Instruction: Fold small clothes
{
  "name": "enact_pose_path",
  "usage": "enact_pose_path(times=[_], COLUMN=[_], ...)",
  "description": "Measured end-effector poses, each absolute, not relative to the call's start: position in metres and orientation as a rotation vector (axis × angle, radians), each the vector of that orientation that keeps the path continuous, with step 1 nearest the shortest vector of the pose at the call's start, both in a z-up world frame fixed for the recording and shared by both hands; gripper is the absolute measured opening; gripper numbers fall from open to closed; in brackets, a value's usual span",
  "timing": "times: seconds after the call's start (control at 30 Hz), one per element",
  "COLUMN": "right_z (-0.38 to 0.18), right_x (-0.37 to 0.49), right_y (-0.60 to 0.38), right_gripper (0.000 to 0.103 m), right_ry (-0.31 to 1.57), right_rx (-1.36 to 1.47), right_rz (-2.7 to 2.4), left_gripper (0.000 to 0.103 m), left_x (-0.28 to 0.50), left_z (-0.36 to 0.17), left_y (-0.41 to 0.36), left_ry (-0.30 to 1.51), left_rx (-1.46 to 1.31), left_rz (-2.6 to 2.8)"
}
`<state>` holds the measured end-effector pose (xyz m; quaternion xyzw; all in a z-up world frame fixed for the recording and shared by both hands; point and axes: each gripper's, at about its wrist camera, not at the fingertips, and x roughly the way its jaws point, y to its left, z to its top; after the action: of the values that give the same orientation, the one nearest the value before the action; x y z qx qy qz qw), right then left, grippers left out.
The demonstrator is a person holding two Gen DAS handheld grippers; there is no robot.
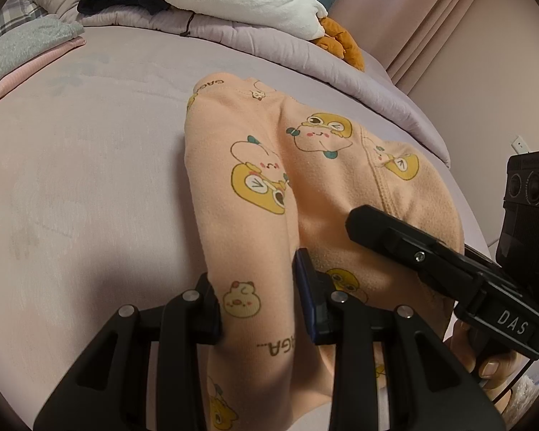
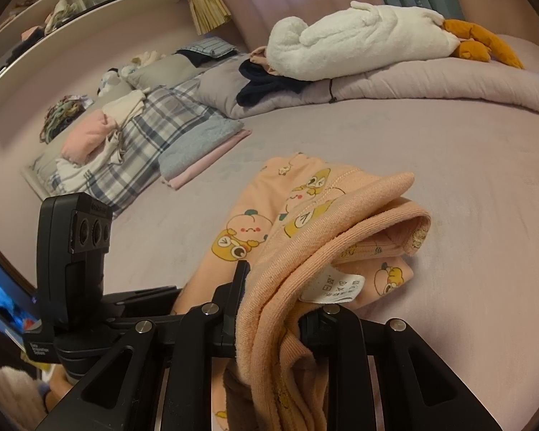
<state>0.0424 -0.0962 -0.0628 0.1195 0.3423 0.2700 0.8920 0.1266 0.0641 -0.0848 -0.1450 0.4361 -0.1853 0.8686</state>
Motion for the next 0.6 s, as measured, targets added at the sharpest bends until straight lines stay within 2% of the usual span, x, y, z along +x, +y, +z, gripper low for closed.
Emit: enact_pose_path(times=[0.6], right_z=[-0.0584], right_x=[0.0520], right_y=[-0.0956], right_gripper=[0.024], right_ry=[0.704], right_rx=[0.247], right_rz=[0.561], left_gripper=[0.032], left_x=[0.1357], left_z=[-0.0833], left_y=[0.0656], left_ry=[0.906], left_rx=[-0.300], left_rz=[-0.384])
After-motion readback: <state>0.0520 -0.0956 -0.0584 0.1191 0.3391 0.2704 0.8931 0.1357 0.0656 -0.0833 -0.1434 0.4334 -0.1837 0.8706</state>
